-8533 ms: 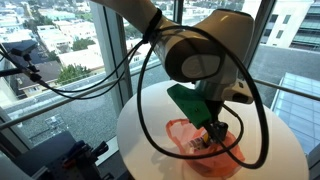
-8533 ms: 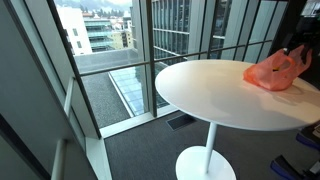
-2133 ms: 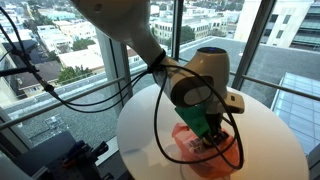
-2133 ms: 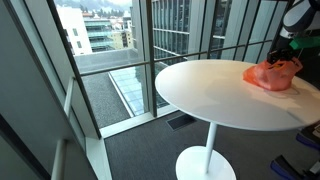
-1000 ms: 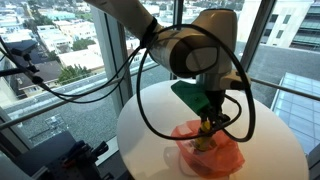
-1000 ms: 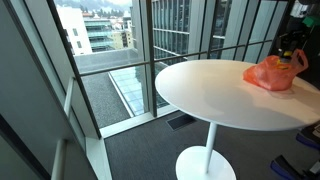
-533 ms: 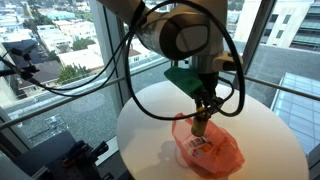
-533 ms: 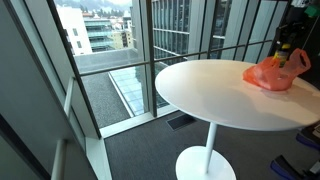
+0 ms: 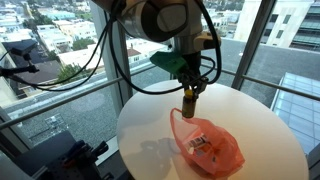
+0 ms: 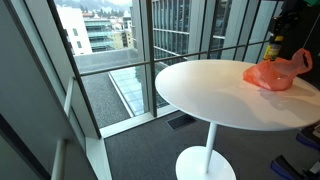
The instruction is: Remove the syrup bottle from the plastic bag
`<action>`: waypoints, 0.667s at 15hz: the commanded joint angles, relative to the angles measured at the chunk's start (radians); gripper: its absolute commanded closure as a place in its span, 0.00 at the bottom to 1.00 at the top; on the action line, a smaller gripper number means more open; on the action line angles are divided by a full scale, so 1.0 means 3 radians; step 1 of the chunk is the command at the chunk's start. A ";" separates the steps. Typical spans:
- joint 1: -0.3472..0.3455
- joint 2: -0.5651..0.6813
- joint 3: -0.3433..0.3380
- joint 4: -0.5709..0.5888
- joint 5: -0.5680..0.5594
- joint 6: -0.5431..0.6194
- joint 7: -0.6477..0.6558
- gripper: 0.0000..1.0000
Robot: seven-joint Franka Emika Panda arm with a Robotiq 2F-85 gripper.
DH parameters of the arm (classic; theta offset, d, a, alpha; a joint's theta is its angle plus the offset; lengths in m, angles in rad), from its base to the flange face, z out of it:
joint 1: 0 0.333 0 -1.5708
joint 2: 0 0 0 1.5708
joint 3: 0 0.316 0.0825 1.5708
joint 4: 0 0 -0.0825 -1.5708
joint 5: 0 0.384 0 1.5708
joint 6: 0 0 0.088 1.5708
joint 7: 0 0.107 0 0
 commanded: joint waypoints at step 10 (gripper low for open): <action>0.0184 -0.0127 0.0267 -0.0246 0.0051 -0.0089 -0.0205 0.80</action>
